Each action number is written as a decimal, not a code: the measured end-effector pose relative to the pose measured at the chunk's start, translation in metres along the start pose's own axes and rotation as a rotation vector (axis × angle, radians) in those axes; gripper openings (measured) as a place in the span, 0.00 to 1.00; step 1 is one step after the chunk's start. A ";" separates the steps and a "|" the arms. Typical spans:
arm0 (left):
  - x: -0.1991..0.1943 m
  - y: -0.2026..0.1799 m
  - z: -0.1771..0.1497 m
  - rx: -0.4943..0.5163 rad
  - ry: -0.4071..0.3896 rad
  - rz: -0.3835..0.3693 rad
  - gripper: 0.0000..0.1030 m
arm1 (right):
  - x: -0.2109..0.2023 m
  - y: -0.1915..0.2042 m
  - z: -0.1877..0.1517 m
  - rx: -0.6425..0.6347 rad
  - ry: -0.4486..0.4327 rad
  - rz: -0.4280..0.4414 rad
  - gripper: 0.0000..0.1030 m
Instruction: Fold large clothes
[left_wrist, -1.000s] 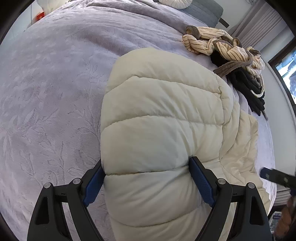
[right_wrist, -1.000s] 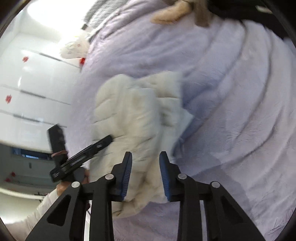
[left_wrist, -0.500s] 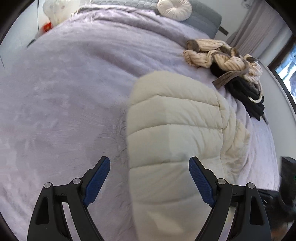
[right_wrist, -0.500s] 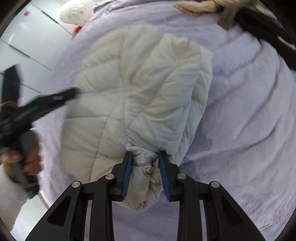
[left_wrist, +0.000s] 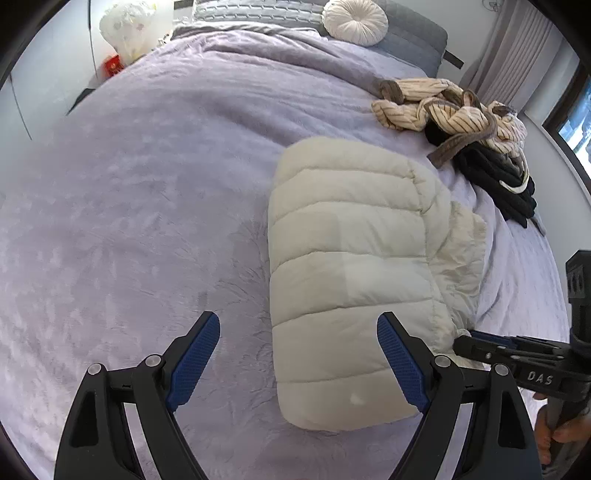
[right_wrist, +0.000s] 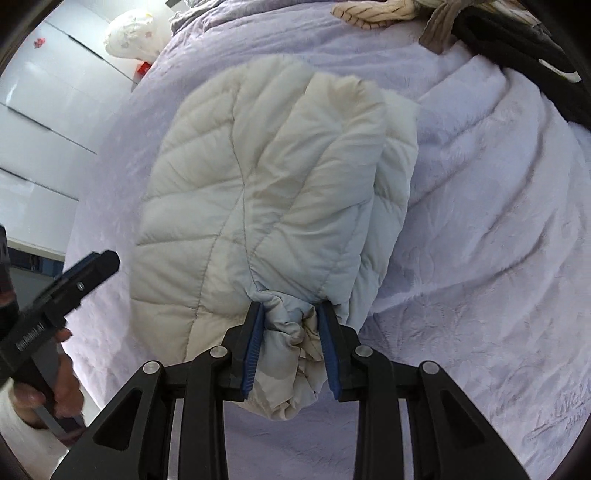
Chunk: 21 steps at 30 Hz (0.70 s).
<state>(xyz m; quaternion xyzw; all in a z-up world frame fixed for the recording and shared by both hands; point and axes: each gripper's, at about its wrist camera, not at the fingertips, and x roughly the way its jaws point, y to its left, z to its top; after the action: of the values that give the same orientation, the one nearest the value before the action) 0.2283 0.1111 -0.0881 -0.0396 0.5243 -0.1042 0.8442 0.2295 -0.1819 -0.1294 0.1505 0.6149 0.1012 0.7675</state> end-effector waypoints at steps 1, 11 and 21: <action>-0.005 -0.001 0.000 0.005 -0.001 0.011 0.86 | -0.005 0.001 0.001 0.006 -0.003 0.001 0.33; -0.052 -0.007 -0.007 -0.006 -0.006 0.107 1.00 | -0.074 0.026 -0.009 0.019 -0.070 -0.074 0.75; -0.099 -0.011 -0.016 -0.012 0.001 0.114 1.00 | -0.115 0.051 -0.022 0.038 -0.176 -0.182 1.00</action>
<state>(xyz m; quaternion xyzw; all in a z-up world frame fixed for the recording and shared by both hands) 0.1700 0.1226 -0.0070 -0.0148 0.5269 -0.0528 0.8481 0.1843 -0.1707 -0.0102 0.1171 0.5580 0.0059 0.8215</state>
